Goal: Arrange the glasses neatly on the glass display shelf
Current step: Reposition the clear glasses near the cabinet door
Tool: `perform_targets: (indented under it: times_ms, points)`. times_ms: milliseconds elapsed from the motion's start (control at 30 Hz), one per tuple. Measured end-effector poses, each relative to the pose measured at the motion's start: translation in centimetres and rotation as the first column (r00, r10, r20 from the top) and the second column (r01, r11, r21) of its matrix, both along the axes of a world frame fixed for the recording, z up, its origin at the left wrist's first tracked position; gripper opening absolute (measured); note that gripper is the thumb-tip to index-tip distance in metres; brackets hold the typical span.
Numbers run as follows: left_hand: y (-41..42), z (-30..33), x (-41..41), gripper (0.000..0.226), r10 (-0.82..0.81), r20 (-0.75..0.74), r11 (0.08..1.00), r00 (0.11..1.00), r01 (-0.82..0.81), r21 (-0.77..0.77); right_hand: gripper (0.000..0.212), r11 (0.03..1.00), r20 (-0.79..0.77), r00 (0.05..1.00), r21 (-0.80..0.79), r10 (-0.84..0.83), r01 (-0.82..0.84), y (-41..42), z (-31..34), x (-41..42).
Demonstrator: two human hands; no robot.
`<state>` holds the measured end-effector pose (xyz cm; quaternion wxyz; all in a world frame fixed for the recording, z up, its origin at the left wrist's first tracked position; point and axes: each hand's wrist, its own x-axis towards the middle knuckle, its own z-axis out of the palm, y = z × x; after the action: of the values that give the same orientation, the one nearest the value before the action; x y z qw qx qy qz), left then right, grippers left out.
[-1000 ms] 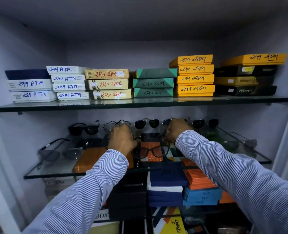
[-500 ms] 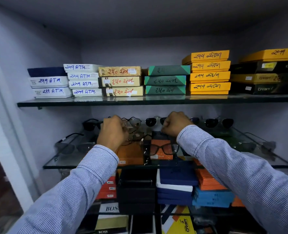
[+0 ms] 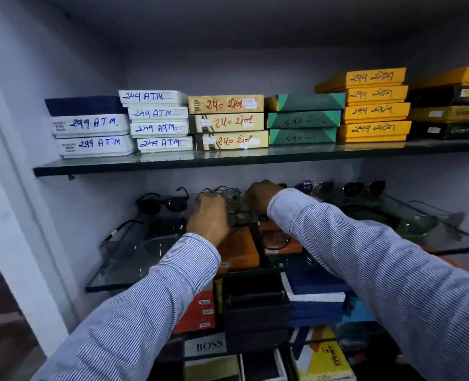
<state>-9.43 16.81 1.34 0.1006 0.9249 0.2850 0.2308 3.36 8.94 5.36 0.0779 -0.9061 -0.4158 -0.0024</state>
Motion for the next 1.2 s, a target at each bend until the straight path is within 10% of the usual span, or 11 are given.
perform_targets:
  times_ms: [400,633,967,1200]
  points:
    - [0.3,-0.3,0.2,0.030,-0.026,0.146,0.999,0.989,0.023,0.025,0.039,0.990,0.054,0.994,-0.114,0.092,-0.085,1.5,-1.3,1.2]
    - [0.7,1.8,-1.9,0.019,-0.040,0.326,0.993,0.944,0.074,-0.091,0.019,0.960,0.069,0.983,0.217,0.169,-0.180,-0.4,0.2,1.3]
    - [0.5,4.2,-5.3,0.015,0.018,0.429,0.998,0.903,0.006,-0.056,0.017,0.908,-0.239,0.895,0.285,0.377,-0.306,-1.4,1.1,-2.1]
    - [0.0,4.6,-6.3,0.018,0.064,0.484,0.988,0.873,0.011,-0.152,0.010,0.925,-0.182,0.931,0.277,0.317,-0.261,-0.6,-0.8,-3.7]
